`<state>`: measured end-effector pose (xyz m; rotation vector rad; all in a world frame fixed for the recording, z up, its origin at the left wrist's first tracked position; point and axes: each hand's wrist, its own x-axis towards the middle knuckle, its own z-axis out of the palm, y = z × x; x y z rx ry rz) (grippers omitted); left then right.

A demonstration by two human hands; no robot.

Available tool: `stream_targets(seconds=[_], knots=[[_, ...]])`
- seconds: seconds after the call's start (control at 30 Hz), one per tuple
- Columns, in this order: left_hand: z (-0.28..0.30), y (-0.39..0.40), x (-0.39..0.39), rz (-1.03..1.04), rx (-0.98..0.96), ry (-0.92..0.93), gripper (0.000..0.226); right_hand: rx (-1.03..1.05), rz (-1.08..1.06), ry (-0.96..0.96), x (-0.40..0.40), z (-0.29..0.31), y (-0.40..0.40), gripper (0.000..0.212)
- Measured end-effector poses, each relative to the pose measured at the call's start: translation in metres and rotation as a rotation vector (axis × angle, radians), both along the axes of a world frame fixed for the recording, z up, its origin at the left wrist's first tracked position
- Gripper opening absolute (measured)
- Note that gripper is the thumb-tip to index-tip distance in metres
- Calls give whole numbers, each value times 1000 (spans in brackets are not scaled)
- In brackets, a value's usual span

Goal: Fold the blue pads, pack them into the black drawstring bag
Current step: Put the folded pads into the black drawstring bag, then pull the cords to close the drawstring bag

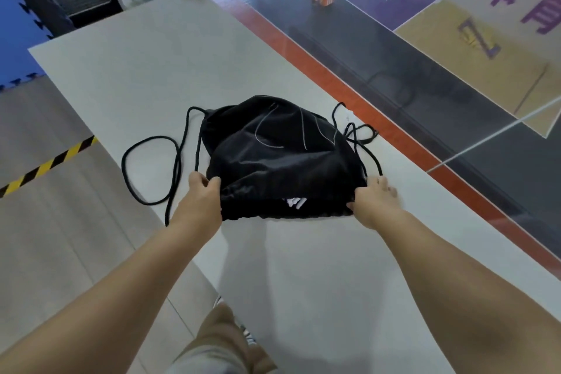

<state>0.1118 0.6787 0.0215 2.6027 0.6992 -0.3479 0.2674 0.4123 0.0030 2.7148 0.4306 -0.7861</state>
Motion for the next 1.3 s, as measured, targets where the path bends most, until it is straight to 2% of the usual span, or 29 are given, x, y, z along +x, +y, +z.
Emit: stream_targets(seconds=[0.17,0.27,0.37,0.57,0.67,0.77,0.9,1.03,1.17,1.3], knots=[[-11,-11,-3,-33,-7,150,68,176,-34,23,-30,-1,-22,32],[-13,-14,-7,-51,16,232,74,161,-81,15,-48,3,-31,25],[-11,-18,-9,-76,51,235,78,132,-92,-11,-60,5,-40,20],[5,-21,-12,-121,-48,82,71,153,-170,53,-66,21,-53,30],[24,-21,-7,-96,-144,-15,55,240,-218,54,-63,43,-55,18],[47,-20,2,-108,-144,-83,42,341,-266,72,-59,74,-55,10],[86,-16,21,-128,-105,-165,32,335,-241,13,-50,112,-53,29],[132,-16,39,-236,-49,-205,15,358,-217,-93,-43,162,-50,35],[186,-15,48,-289,60,-295,26,459,-211,-268,-45,220,-55,30],[241,-14,43,-290,-26,-444,35,547,-239,-423,-54,279,-59,35]])
